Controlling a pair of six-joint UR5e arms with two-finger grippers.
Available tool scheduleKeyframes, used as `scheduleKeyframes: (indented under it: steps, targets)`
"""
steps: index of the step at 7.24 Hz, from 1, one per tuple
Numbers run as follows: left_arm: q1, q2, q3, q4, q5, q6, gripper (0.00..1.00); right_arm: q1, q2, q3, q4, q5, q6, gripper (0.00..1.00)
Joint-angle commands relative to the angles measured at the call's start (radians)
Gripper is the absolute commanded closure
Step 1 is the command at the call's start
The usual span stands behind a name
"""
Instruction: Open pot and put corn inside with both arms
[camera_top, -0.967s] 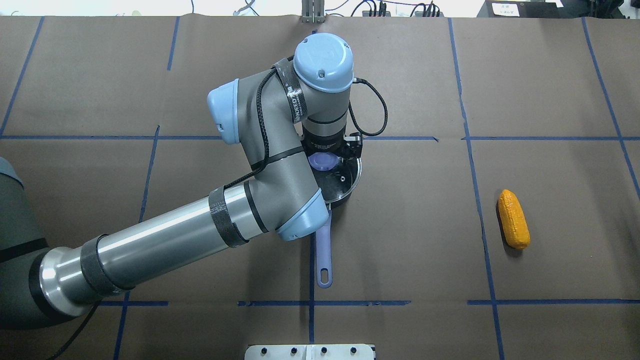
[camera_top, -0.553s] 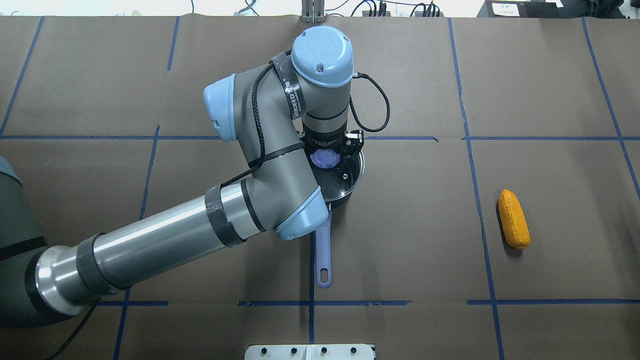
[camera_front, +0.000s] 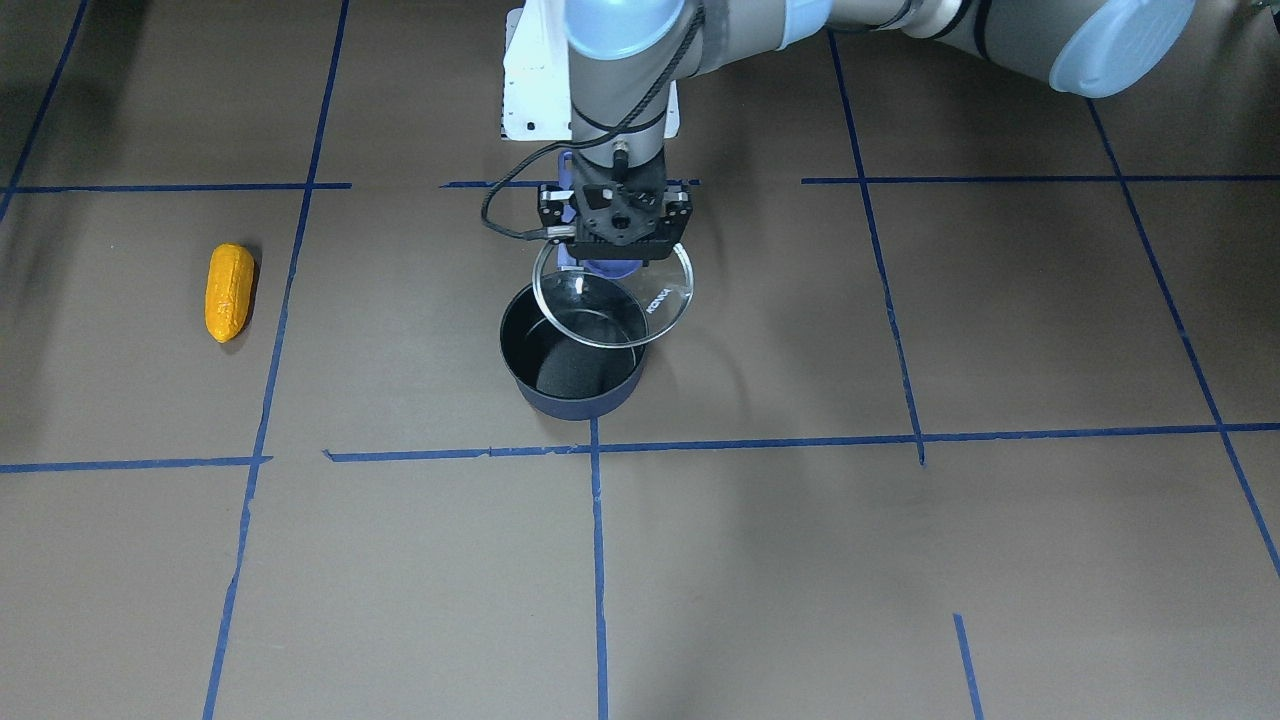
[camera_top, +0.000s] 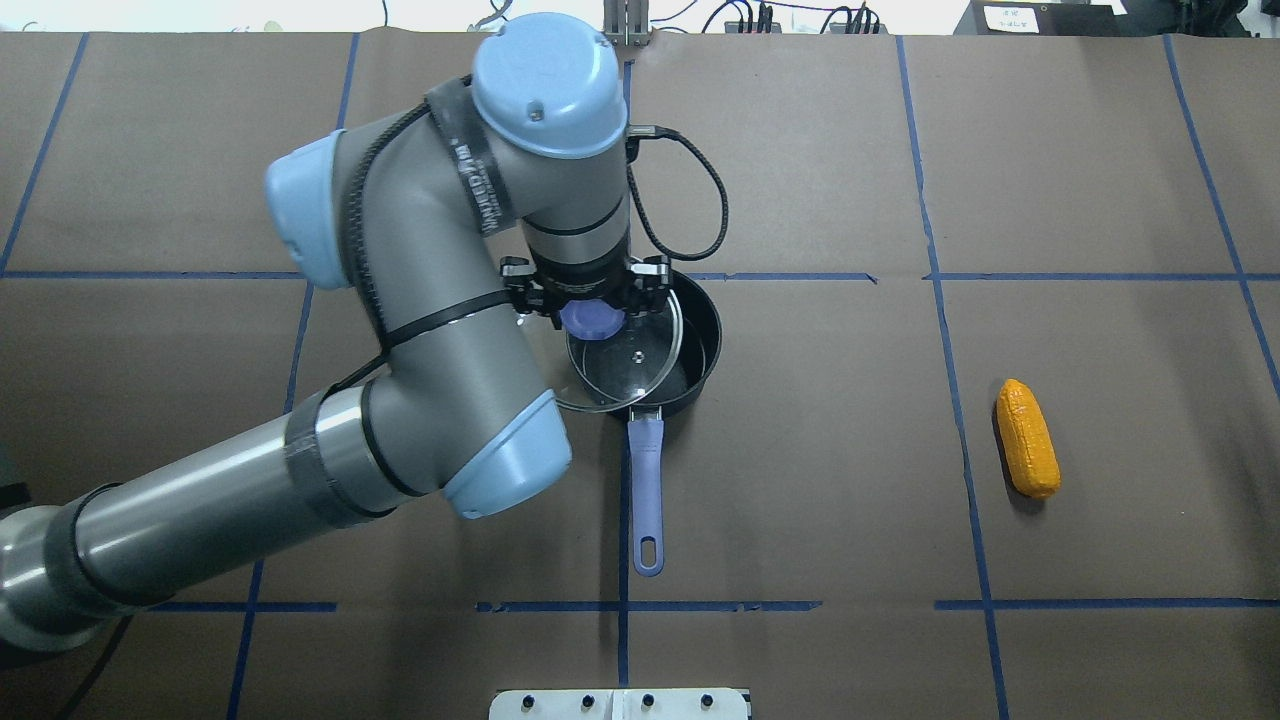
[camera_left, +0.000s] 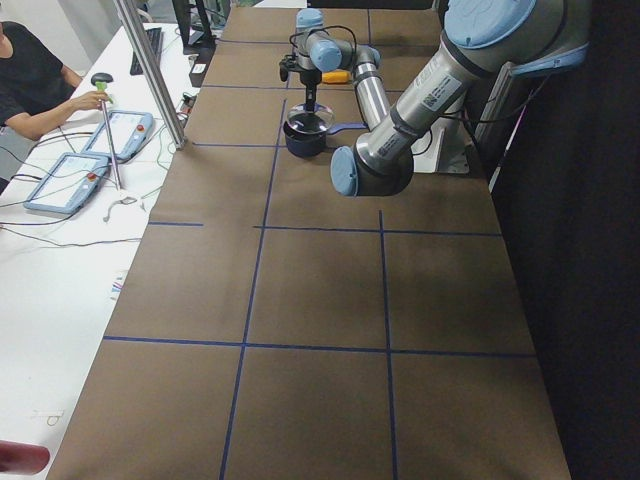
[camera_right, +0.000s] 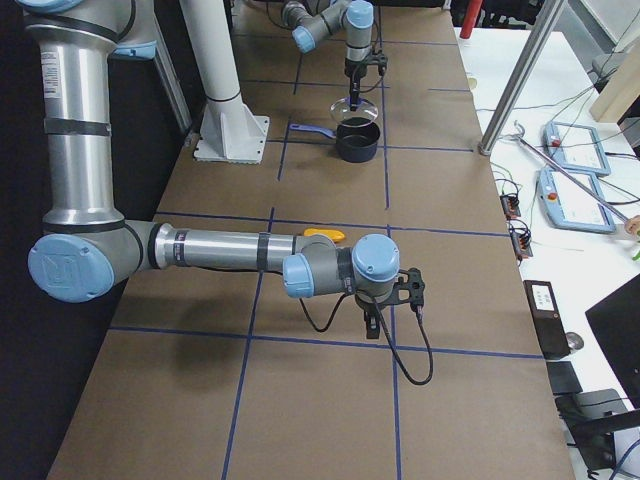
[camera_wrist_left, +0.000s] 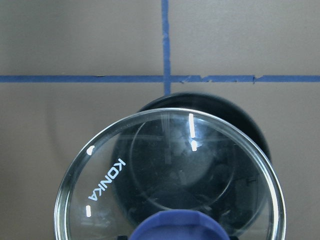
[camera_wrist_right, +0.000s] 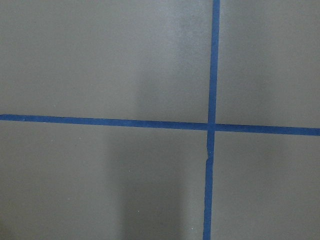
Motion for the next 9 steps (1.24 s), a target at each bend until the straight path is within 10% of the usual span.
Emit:
scheduleKeyframes:
  steps: [1,7,9]
  targets:
    - [-0.031,0.120,-0.105,0.009,0.000,0.092,0.94,-0.069,0.001,0.064,0.005,0.002,0.129,0.00]
    - [-0.048,0.374,-0.137,-0.224,-0.001,0.178,0.94,-0.383,-0.003,0.336,0.014,-0.145,0.623,0.00]
    - [-0.042,0.385,-0.077,-0.268,-0.003,0.180,0.94,-0.492,-0.012,0.336,0.199,-0.229,0.828,0.00]
